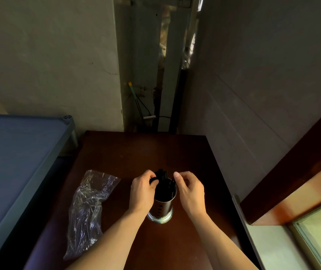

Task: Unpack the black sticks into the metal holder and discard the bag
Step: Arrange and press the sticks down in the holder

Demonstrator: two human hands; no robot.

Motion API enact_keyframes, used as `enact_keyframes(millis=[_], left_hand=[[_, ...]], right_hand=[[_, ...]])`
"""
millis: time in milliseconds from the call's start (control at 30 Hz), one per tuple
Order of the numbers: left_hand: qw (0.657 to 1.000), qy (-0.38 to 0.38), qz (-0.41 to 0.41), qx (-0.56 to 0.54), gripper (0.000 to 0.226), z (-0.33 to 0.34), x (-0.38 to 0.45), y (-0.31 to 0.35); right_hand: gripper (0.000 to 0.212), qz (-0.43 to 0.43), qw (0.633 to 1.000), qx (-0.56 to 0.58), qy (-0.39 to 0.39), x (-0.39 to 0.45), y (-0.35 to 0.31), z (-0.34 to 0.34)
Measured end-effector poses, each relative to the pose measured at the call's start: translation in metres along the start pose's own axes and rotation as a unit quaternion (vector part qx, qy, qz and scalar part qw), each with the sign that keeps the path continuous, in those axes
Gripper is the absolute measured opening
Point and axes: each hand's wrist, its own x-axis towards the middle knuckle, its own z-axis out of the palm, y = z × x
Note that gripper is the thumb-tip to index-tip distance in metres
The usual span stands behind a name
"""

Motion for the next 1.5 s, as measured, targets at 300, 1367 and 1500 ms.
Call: enact_keyframes(millis=[300, 1367, 1500], left_hand=[[0.997, 0.026, 0.068, 0.014, 0.004, -0.02, 0.014, 0.014], [0.978, 0.138, 0.043, -0.15, 0.003, -0.116, 0.035, 0.023], [0.946, 0.109, -0.051, -0.302, 0.014, -0.109, 0.038, 0.013]], right_hand=[[0.035, 0.023, 0.998, 0.056, 0.0, -0.008, -0.012, 0.006], [0.03, 0.431, 0.531, 0.73, 0.006, 0.003, -0.084, 0.094], [0.018, 0.416, 0.601, 0.682, 0.016, 0.012, -0.089, 0.075]])
